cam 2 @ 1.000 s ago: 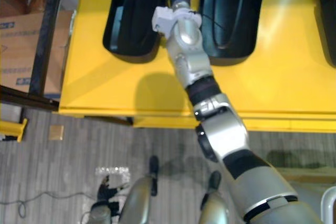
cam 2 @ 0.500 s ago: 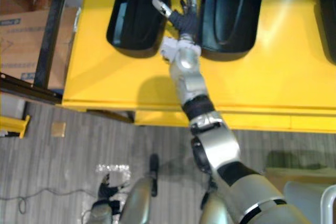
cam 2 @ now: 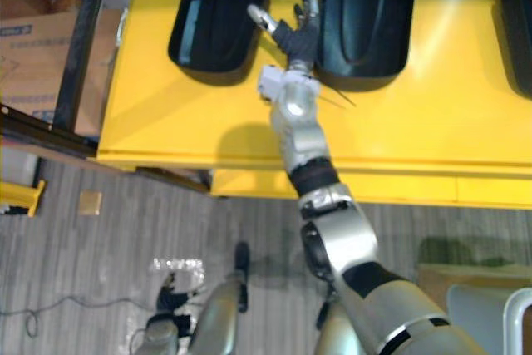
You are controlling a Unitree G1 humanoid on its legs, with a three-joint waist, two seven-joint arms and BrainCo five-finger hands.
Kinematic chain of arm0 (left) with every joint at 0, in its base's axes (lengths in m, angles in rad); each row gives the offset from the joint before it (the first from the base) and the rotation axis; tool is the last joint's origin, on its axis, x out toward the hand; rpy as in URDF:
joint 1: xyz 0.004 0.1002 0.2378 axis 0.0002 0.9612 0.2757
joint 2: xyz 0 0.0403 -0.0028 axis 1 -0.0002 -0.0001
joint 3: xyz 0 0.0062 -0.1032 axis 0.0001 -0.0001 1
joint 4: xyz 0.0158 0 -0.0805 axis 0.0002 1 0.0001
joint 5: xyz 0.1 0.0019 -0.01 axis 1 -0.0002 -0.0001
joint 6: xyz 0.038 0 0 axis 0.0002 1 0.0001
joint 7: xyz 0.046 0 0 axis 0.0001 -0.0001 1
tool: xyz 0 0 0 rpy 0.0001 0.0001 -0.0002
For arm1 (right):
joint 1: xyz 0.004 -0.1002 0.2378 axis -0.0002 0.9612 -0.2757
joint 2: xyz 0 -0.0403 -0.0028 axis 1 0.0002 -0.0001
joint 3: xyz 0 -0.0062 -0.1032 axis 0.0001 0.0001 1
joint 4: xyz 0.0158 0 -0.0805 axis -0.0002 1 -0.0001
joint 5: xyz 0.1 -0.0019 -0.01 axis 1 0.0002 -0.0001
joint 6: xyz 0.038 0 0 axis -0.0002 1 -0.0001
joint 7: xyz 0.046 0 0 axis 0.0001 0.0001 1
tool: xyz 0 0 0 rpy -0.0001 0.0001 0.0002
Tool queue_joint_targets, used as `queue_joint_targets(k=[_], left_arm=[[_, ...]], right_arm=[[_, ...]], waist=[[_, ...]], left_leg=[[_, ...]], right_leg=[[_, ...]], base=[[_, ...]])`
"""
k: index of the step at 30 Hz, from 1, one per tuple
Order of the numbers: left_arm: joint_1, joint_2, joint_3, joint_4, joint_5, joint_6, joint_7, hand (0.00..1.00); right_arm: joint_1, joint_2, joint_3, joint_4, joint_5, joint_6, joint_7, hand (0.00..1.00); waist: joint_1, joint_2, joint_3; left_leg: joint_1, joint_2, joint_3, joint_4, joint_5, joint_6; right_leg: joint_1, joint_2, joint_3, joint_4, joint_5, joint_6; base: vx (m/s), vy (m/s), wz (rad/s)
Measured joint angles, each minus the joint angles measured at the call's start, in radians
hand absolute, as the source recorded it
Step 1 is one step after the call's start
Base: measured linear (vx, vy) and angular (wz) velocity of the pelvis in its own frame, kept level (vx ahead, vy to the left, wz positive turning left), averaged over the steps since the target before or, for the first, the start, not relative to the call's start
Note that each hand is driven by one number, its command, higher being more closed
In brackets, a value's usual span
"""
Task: Walk over and take plastic housings, then place them on the shelf
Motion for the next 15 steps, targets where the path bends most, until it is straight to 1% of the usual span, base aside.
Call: queue_joint_targets(k=[2, 7, 11, 15], left_arm=[[-0.001, 0.003, -0.007, -0.001, 0.0, 0.0, 0.009, 0.0], [-0.002, 0.002, -0.01, -0.001, 0.0, -0.001, 0.014, 0.0], [-0.002, 0.002, -0.011, -0.001, 0.0, -0.001, 0.014, 0.0], [-0.003, 0.003, -0.011, 0.0, 0.0, -0.001, 0.014, 0.0]], right_arm=[[0.0, 0.001, -0.023, -0.001, -0.016, 0.0, -0.016, 0.0], [0.012, 0.001, -0.052, 0.0, -0.046, 0.001, -0.038, 0.0], [0.012, 0.0, -0.063, -0.001, -0.053, -0.001, -0.04, 0.0], [0.012, -0.001, -0.062, 0.002, -0.052, 0.0, -0.034, 0.0]], waist=[[0.0, -0.005, -0.007], [0.0, -0.005, -0.007], [-0.002, -0.008, -0.009], [-0.008, -0.009, -0.01]], left_leg=[[-0.001, 0.0, -0.001, -0.023, 0.018, -0.001], [0.011, -0.001, -0.004, -0.044, 0.034, -0.002], [0.019, -0.003, -0.002, -0.09, 0.066, -0.002], [0.021, -0.004, -0.006, -0.098, 0.074, -0.001]], right_leg=[[-0.013, 0.0, -0.004, 0.006, 0.0, 0.0], [-0.013, -0.001, -0.007, 0.017, -0.001, -0.002], [-0.028, -0.001, -0.008, 0.022, -0.002, -0.003], [-0.03, -0.002, -0.01, 0.029, -0.002, -0.003]], base=[[-0.02, -0.002, 0.05], [-0.01, 0.002, 0.02], [-0.01, 0.002, 0.0], [0.0, 0.003, 0.01]])
